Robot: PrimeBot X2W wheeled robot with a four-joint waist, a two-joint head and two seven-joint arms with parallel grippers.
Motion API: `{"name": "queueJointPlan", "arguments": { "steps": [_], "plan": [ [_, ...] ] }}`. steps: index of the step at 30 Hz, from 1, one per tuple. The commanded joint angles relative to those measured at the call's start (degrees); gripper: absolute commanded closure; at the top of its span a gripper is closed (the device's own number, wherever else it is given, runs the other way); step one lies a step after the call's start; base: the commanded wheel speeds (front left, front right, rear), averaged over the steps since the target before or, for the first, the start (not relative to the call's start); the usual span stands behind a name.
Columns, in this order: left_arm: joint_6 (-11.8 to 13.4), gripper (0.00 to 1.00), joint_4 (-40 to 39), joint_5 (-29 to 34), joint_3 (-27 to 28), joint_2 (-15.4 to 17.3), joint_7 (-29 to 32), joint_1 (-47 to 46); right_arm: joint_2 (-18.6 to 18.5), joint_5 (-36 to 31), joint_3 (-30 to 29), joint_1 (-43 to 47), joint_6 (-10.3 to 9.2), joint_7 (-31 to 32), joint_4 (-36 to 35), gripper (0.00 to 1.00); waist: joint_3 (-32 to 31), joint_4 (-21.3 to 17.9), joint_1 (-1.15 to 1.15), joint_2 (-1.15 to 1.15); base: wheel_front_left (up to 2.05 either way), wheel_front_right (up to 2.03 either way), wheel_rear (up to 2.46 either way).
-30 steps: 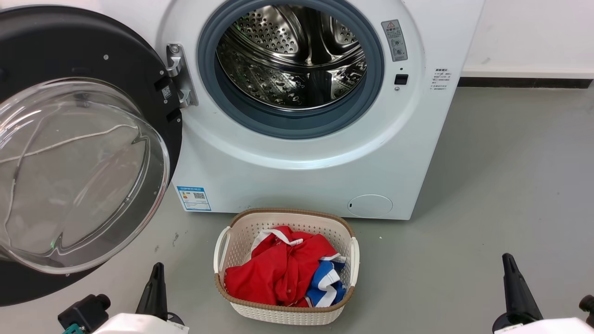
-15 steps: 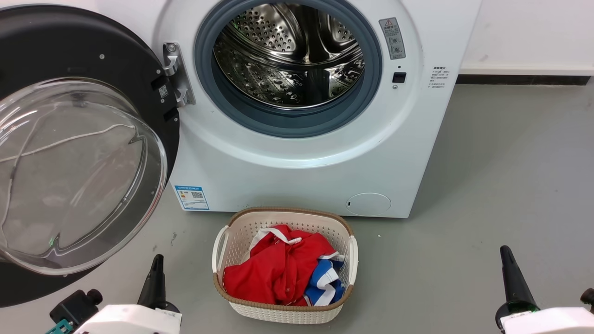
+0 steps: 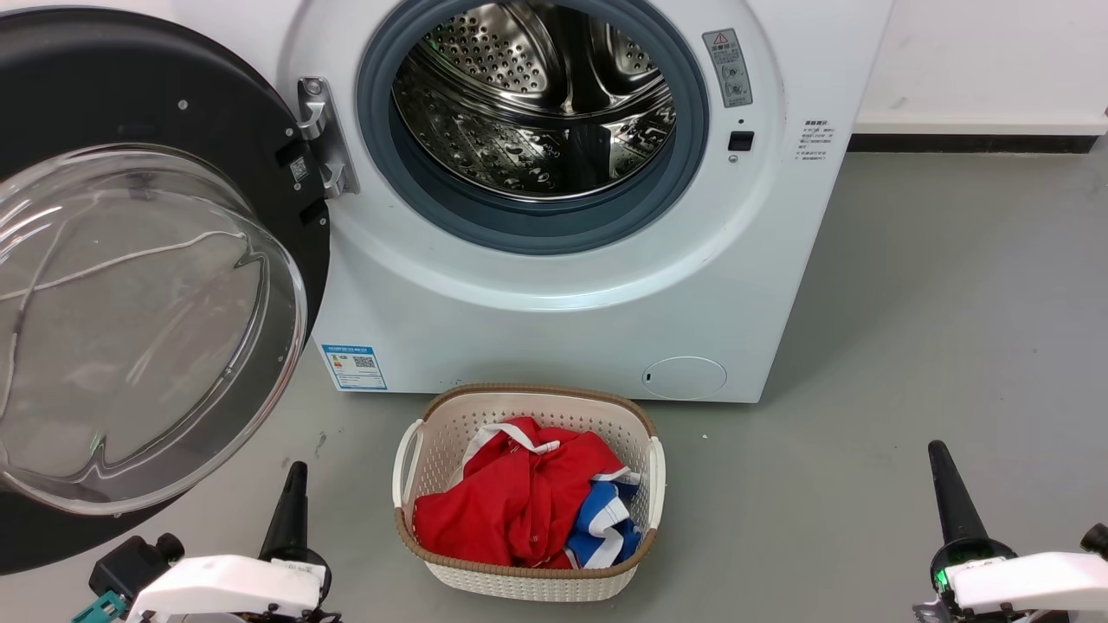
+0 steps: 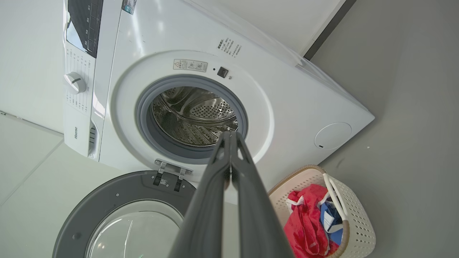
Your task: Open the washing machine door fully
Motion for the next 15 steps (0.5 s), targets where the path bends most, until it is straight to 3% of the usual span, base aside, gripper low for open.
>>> {"name": "queueJointPlan", "arguments": {
  "steps": [1,15],
  "plan": [
    [-0.3,1.0,-0.3,-2.2,0.3,0.1,0.5,-1.6,-0.4,2.1,-0.1,-1.6,0.02,0.5,-0.1,1.0,0.0,0.0,0.0,0.0,0.0,0.0,0.0],
    [-0.8,1.0,0.3,-10.1,0.9,-0.1,2.5,-2.8,-0.4,9.4,-0.3,-3.5,0.02,2.5,1.2,1.0,0.3,-0.4,0.0,0.0,0.0,0.0,0.0]
  ]
}}
